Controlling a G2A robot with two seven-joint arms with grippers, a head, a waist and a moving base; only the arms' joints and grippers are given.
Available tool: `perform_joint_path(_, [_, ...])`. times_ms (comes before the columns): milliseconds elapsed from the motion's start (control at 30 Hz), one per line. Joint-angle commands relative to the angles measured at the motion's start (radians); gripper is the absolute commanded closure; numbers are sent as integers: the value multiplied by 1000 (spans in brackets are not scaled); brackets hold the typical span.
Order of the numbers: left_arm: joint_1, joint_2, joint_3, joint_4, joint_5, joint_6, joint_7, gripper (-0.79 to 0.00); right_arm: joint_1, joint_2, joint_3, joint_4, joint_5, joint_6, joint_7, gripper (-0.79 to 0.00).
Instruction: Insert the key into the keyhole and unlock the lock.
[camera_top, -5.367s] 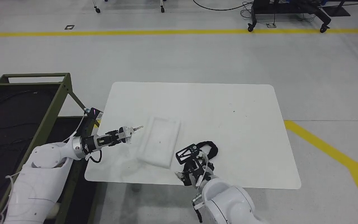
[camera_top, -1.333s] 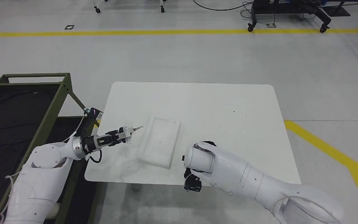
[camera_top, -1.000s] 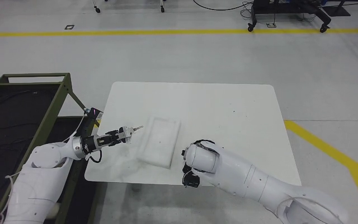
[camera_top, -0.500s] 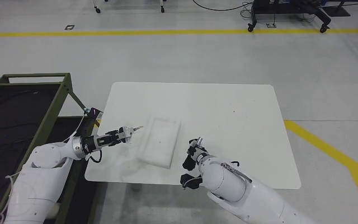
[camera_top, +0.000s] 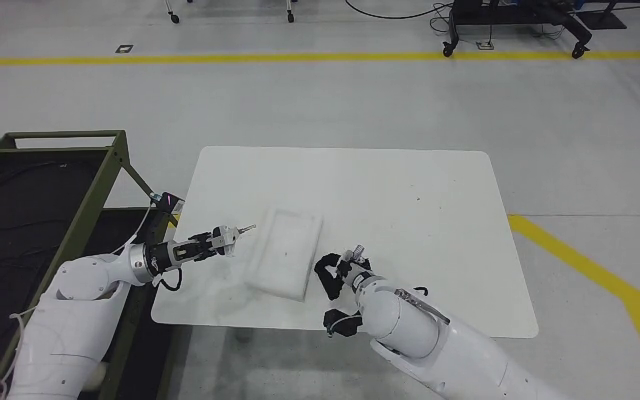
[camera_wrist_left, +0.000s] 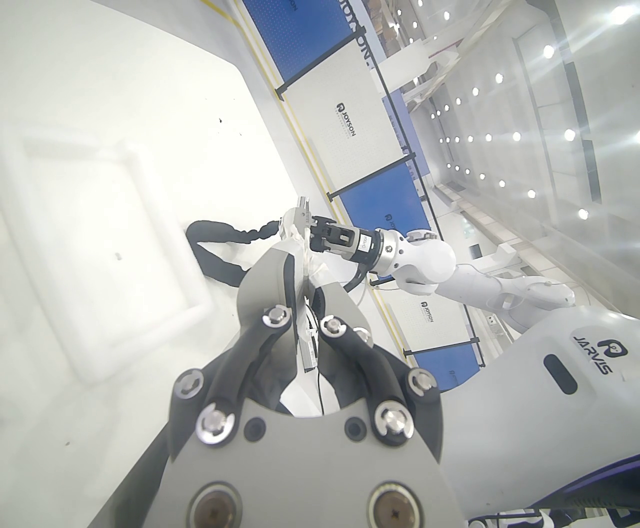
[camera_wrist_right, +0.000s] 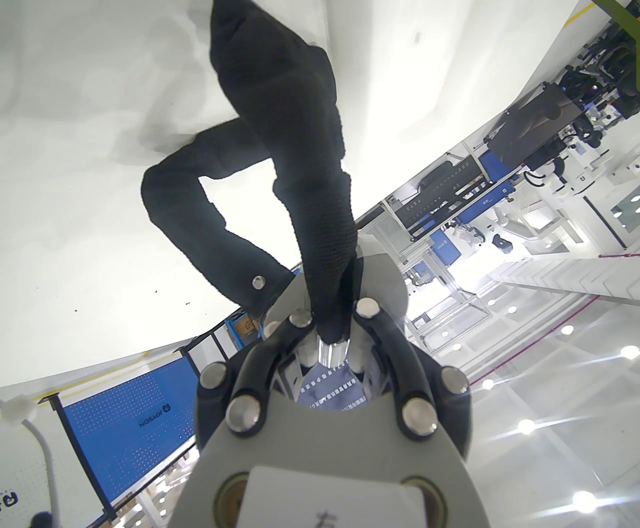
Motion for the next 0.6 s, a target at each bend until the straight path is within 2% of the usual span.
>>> perform_joint_path(0, [0, 0, 0, 0, 0, 0, 0, 0, 0, 0, 0, 0, 0, 0, 0, 0])
perform_joint_path(67, [0, 0, 0, 0, 0, 0, 0, 0, -8, 0, 3, -7, 6, 18, -6, 0])
perform_joint_path(133, [0, 0, 0, 0, 0, 0, 0, 0, -13, 5, 46, -43, 74, 27, -72, 0])
perform_joint_path(300, [0, 0, 0, 0, 0, 0, 0, 0, -29, 33, 295, -80, 382, 55, -290, 0])
perform_joint_path(433, [0, 0, 0, 0, 0, 0, 0, 0, -61, 52, 451, -31, 616, 53, -464, 0])
perform_joint_path(567, [0, 0, 0, 0, 0, 0, 0, 0, -59, 59, 515, 71, 825, 17, -665, 0])
